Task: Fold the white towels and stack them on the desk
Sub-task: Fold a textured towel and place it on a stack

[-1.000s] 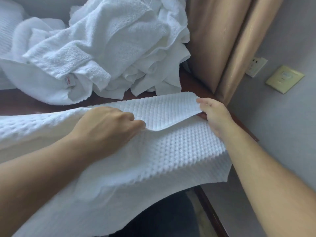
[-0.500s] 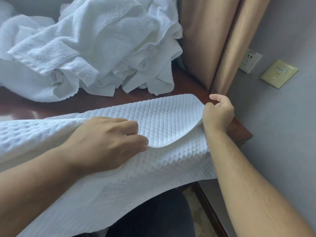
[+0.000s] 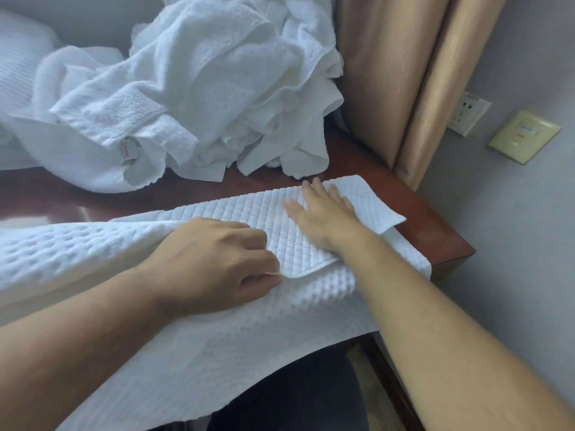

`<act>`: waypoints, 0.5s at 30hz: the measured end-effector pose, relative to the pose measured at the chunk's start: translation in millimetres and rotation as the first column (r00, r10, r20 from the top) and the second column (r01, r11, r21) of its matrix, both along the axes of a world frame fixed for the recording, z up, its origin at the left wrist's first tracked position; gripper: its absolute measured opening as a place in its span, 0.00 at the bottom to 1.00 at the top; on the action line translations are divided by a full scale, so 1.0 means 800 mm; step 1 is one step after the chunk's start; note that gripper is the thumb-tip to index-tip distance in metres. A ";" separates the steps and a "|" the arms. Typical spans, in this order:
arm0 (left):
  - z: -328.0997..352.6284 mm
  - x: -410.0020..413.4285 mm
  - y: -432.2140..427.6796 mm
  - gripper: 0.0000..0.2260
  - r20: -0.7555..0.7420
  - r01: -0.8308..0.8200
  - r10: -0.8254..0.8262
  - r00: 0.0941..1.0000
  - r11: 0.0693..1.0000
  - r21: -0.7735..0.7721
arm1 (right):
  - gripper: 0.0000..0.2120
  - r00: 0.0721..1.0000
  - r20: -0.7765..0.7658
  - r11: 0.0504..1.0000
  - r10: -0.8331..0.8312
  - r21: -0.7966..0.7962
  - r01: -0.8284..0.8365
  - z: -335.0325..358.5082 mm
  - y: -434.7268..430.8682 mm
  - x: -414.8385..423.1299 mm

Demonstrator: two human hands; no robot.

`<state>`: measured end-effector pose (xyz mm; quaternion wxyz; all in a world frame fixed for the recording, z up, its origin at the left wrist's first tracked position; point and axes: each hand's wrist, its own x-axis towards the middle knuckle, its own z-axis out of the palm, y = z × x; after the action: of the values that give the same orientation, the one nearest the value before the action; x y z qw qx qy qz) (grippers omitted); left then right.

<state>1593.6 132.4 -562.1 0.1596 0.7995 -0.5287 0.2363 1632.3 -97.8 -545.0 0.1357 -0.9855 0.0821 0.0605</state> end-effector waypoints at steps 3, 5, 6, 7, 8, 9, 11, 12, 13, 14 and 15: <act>0.005 -0.004 0.005 0.15 0.034 -0.105 0.103 0.994 0.993 0.046 | 0.35 0.999 0.042 0.995 0.006 -0.097 -0.002 -0.018 -0.001 0.004; 0.009 -0.007 0.018 0.18 0.077 -0.237 0.230 0.970 0.966 0.102 | 0.35 0.999 0.040 0.995 -0.011 -0.094 0.015 -0.014 -0.003 0.006; 0.011 -0.008 0.028 0.18 0.104 -0.309 0.298 0.949 0.944 0.119 | 0.35 0.999 0.036 0.996 -0.018 -0.088 0.021 -0.012 -0.003 0.005; 0.012 -0.010 0.045 0.18 0.133 -0.381 0.365 0.921 0.916 0.128 | 0.34 0.999 0.033 0.996 -0.020 -0.087 0.023 -0.010 0.002 0.004; 0.013 -0.009 0.059 0.19 0.153 -0.443 0.424 0.893 0.887 0.130 | 0.33 0.998 0.044 0.993 -0.041 -0.109 0.046 -0.008 0.005 0.002; 0.014 -0.009 0.074 0.22 0.165 -0.502 0.480 0.861 0.855 0.130 | 0.30 0.995 0.068 0.984 -0.068 -0.159 0.078 -0.003 0.011 -0.003; 0.017 -0.017 0.115 0.29 0.156 -0.601 0.582 0.798 0.788 0.133 | 0.16 0.986 0.162 0.974 -0.043 -0.211 0.077 0.007 0.048 -0.010; 0.020 -0.022 0.131 0.32 0.123 -0.616 0.603 0.788 0.773 0.154 | 0.09 0.978 0.208 0.988 -0.012 -0.145 0.043 0.010 0.071 -0.015; 0.023 -0.028 0.149 0.34 0.072 -0.609 0.608 0.791 0.769 0.195 | 0.09 0.969 0.244 0.999 0.044 -0.031 -0.037 0.011 0.101 -0.021; 0.026 -0.033 0.166 0.36 0.001 -0.589 0.605 0.796 0.774 0.232 | 0.12 0.954 0.279 0.988 0.110 0.077 -0.136 0.009 0.134 -0.029; 0.028 -0.038 0.181 0.38 -0.074 -0.572 0.607 0.791 0.778 0.259 | 0.15 0.935 0.312 0.960 0.167 0.166 -0.227 0.008 0.165 -0.039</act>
<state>1563.5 277.3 -539.3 0.0267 0.9532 -0.2602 0.1513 1601.4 34.2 -538.8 0.2376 -0.9681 -0.0453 -0.0658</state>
